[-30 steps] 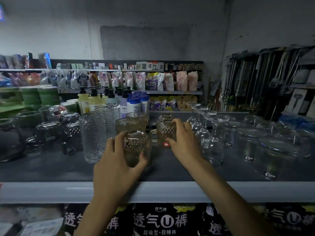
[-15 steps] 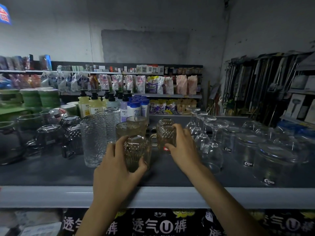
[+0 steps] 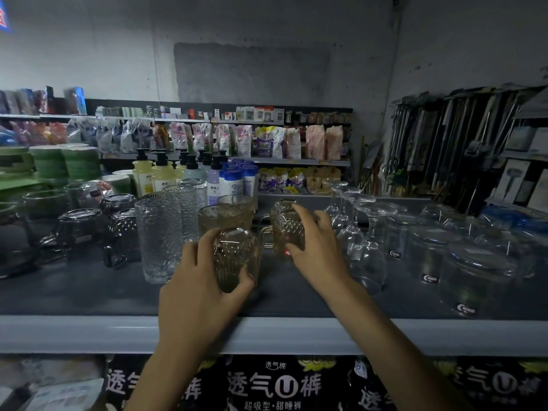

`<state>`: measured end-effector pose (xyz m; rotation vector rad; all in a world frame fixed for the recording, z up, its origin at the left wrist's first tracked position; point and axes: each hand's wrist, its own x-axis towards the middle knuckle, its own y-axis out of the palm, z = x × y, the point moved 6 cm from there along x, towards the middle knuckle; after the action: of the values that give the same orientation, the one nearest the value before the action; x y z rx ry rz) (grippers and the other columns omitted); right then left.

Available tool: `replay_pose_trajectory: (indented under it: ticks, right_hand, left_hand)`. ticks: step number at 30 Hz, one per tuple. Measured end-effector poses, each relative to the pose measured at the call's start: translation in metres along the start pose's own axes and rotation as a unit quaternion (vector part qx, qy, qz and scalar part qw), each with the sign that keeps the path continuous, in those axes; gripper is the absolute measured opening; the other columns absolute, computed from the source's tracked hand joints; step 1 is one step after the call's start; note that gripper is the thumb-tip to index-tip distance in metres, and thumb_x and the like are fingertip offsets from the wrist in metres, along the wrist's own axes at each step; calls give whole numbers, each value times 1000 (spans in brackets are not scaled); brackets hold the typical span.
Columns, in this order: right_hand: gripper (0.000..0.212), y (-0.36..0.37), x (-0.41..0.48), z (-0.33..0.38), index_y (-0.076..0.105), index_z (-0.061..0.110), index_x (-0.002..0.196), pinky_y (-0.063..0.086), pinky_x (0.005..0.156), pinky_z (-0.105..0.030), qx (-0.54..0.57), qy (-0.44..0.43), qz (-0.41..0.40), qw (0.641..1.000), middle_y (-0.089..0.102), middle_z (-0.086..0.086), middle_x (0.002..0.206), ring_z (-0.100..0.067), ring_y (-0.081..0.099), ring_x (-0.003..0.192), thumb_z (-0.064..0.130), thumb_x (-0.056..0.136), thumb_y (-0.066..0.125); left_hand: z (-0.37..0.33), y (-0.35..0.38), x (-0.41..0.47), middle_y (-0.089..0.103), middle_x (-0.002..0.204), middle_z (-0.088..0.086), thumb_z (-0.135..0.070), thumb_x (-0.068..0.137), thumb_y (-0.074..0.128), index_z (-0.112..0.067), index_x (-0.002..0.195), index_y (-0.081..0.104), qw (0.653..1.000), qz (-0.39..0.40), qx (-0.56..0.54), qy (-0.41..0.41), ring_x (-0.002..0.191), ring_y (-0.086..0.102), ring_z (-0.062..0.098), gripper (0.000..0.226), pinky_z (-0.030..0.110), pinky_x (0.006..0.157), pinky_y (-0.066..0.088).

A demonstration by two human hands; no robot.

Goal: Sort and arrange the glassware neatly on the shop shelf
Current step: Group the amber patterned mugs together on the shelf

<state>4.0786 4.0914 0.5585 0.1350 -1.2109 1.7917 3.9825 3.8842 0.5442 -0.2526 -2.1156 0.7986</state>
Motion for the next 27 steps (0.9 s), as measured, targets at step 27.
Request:
replay_pose_trajectory:
  ticks: [27]
  right_hand:
    - [72, 2, -1, -1, 41, 29, 149, 45, 102, -38, 6, 2, 22, 1000, 42, -9, 137, -30, 52, 123, 9, 89, 75]
  left_hand:
    - [-1, 2, -1, 55, 128, 2, -66, 81, 56, -32, 145, 39, 1000, -3, 3, 7, 93, 67, 31, 75, 35, 62, 46]
